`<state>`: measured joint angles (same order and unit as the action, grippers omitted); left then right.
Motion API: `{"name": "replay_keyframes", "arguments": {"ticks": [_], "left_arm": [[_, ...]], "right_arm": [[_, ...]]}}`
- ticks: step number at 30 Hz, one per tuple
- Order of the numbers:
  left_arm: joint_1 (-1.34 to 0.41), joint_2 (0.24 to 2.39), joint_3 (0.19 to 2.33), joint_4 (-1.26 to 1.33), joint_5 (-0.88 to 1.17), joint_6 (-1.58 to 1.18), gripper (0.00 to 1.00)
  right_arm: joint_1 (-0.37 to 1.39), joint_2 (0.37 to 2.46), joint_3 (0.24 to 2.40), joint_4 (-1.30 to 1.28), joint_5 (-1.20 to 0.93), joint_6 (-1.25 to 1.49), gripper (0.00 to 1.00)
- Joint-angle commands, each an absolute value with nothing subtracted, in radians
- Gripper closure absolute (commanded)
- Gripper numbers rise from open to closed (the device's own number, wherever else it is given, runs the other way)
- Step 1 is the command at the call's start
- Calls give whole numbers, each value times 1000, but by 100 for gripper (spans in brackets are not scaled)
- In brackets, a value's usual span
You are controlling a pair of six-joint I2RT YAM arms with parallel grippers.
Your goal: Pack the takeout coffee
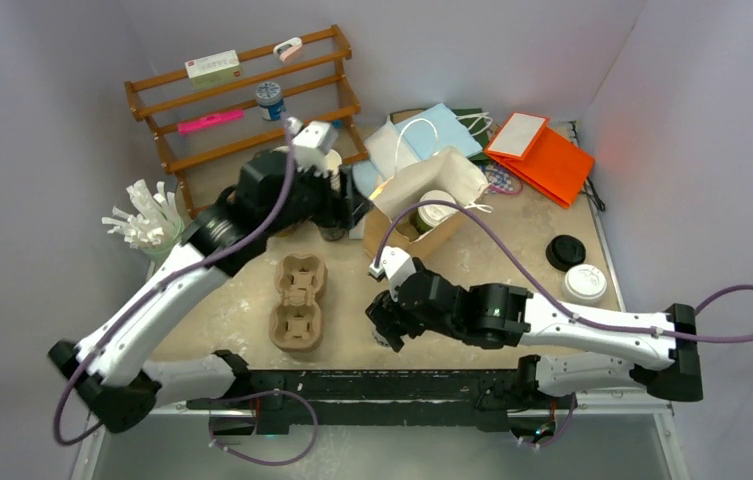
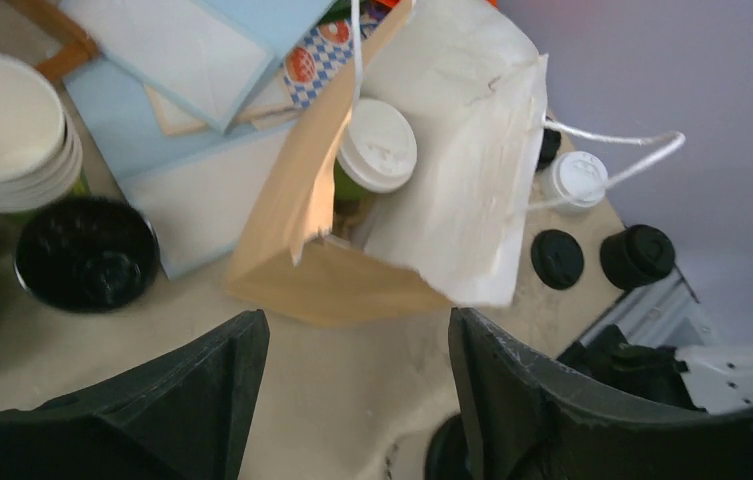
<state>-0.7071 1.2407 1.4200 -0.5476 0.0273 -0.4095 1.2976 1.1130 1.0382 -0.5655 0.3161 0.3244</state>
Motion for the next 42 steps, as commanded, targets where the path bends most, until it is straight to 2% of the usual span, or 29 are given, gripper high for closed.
{"name": "replay_keyframes", "arguments": {"ticks": [1, 8, 14, 21, 29, 42], "left_arm": [[-704, 1042, 1239, -650, 64, -647, 31], [-704, 811, 904, -521, 279, -837, 31], [-704, 818, 716, -354, 464, -863, 30], [-704, 847, 596, -189, 501, -876, 29], [-704, 944, 524, -15, 539, -899, 28], [-704, 1136, 627, -109, 514, -746, 30]], "right_arm": [[1332, 1108, 955, -375, 499, 344, 23], [1338, 1121, 808, -243, 517, 320, 21], [1338, 1161, 799, -216, 546, 288, 18], [1344, 1188, 794, -202, 545, 298, 16], [1361, 1230, 800, -216, 554, 318, 16], [1370, 1260, 827, -225, 576, 344, 14]]}}
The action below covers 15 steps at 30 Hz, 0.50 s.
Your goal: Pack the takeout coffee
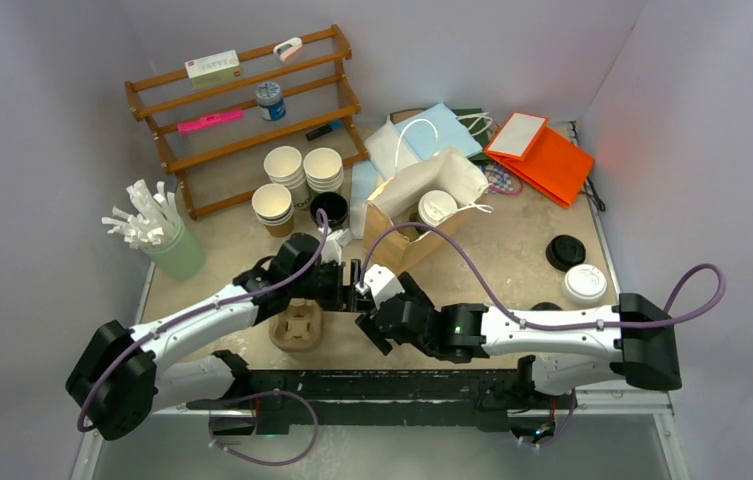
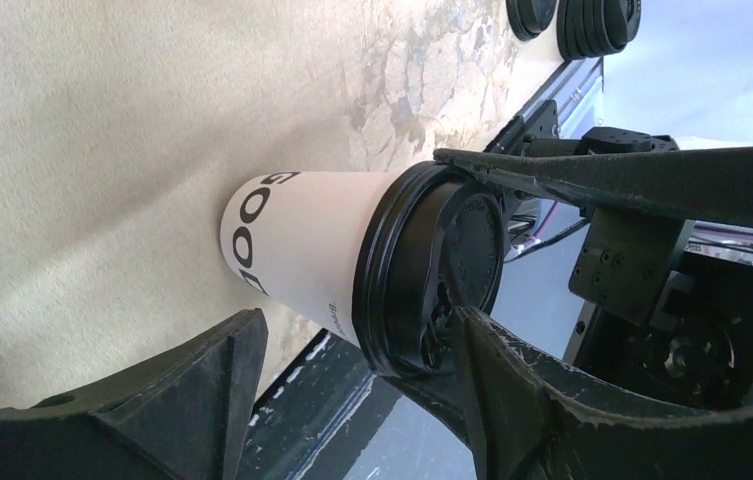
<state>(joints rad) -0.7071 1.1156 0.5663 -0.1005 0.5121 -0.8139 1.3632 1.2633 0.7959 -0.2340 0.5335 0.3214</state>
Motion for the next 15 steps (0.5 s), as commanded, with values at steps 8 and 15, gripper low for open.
{"name": "replay_keyframes", "arguments": {"ticks": [8, 15], "left_arm": [[-706, 1187, 645, -169, 498, -707, 34], [-719, 1213, 665, -202, 467, -687, 35]], "right_arm": [[1370, 1260, 849, -237, 575, 349, 11], [1370, 1243, 897, -271, 580, 362, 9]]}}
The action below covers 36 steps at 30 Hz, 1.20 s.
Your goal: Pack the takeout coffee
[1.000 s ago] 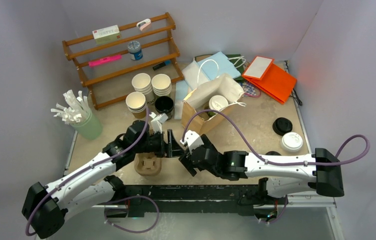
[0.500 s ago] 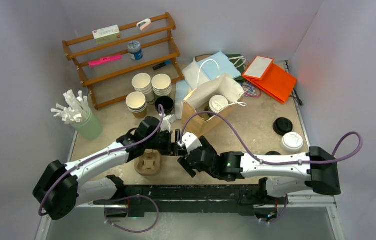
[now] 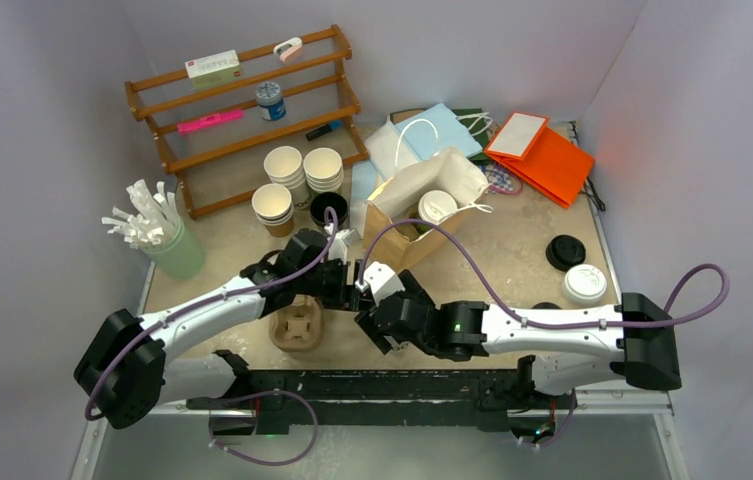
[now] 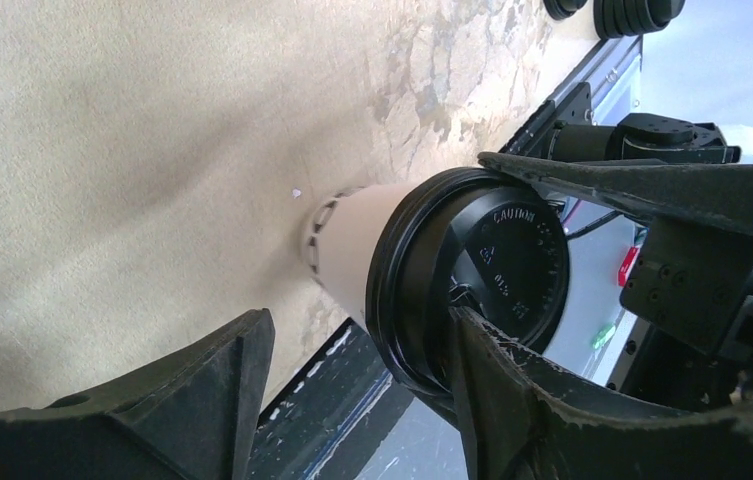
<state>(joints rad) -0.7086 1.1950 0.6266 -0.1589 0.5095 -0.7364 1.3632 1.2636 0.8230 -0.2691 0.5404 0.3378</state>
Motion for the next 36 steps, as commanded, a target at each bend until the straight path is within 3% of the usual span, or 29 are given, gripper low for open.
{"name": "replay_keyframes", "arguments": {"ticks": [1, 17, 36], "left_arm": [[-723, 1218, 672, -210, 462, -684, 35], [-736, 1146, 815, -301, 443, -685, 31], [-686, 1263, 888, -407, 529, -563, 25]], "right_arm": [[1370, 1240, 900, -274, 582, 361, 9], [1370, 1237, 860, -188, 640, 307, 12], [1370, 1231, 448, 652, 689, 33, 8]]}}
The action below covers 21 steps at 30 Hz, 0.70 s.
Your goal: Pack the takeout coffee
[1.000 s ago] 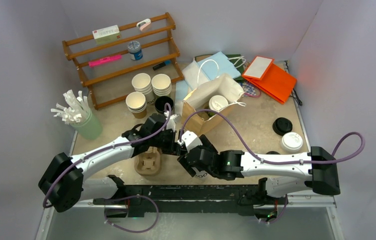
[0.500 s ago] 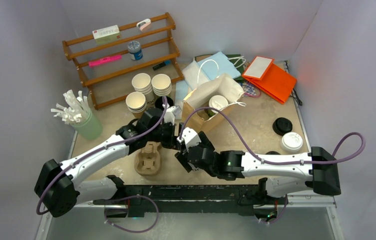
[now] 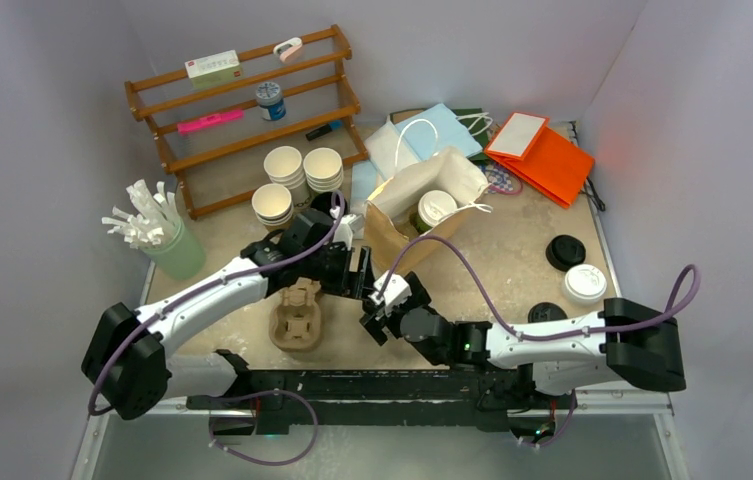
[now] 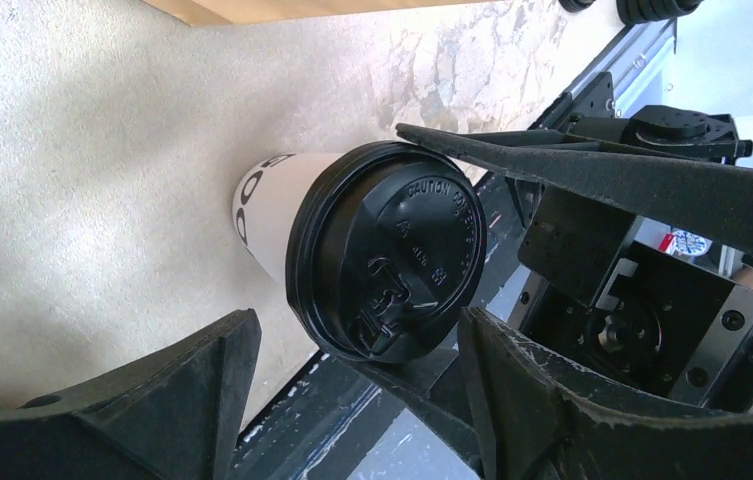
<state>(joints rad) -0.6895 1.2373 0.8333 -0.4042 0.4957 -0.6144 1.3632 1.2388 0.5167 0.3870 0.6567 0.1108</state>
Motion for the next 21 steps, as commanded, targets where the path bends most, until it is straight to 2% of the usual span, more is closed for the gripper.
{"name": "replay_keyframes", "arguments": {"ticks": [1, 3, 14, 21], "left_arm": [[-686, 1270, 891, -404, 541, -561, 24], [-687, 1288, 900, -402, 554, -558, 23], [-686, 1373, 907, -401, 572, -531, 23], [-686, 1422, 914, -448, 520, -519, 28]], "right_arm": [[1370, 1229, 419, 712, 684, 9, 6], [1370, 1229, 381, 813, 688, -49, 4], [1370, 1248, 383, 826, 678, -58, 3], [1370, 1223, 399, 781, 680, -51, 3]]}}
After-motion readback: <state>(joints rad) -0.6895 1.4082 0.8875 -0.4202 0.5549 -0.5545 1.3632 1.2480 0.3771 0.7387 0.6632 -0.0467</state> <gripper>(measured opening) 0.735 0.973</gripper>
